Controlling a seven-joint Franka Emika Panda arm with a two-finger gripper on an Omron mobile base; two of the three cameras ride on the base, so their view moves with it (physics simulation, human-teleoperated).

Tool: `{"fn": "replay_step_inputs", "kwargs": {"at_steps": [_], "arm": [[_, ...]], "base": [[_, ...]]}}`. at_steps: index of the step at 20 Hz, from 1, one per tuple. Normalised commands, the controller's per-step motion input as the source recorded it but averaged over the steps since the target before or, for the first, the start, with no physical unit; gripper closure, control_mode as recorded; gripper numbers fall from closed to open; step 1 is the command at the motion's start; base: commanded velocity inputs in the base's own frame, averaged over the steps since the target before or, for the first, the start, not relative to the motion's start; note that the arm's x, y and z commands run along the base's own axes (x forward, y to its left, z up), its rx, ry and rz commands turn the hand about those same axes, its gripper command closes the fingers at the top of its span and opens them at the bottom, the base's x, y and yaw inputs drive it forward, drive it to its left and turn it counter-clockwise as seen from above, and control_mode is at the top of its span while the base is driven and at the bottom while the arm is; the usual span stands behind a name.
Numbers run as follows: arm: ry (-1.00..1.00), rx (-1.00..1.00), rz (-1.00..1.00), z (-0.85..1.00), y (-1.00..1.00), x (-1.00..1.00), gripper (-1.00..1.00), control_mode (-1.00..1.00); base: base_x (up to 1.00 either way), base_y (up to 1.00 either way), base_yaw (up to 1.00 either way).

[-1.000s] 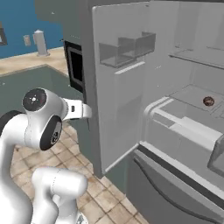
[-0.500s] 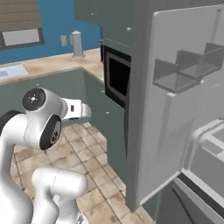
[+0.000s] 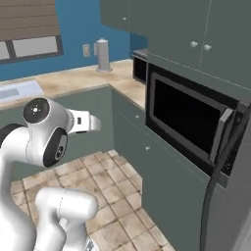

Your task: Move the potato and onion from the top shelf to the second highest shelf to make space. Then, place the pitcher from the counter on the cleared top shelf.

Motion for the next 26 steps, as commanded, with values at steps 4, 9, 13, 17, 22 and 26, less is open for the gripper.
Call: {"fn": "replay_step_inputs", "kwargs": {"at_steps": [4,9,13,17,22,26], "arm": [[0.0,0.0,0.0,0.0,0.0,0.0,-1.0,1.0],[0.0,0.0,0.0,0.0,0.0,0.0,-1.0,1.0],[0.0,0.0,0.0,0.0,0.0,0.0,-1.0,1.0],[0.0,0.0,0.0,0.0,0.0,0.0,-1.0,1.0],[0.0,0.0,0.0,0.0,0.0,0.0,-1.0,1.0],[0.0,0.0,0.0,0.0,0.0,0.0,-1.0,1.0]], "base": [[0.63,0.64,-0.08],[0.56,0.6,-0.23],[0.56,0.5,-0.32],[0.59,0.34,-0.35],[0.56,0.23,-0.37],[0.59,0.16,-0.38]]}}
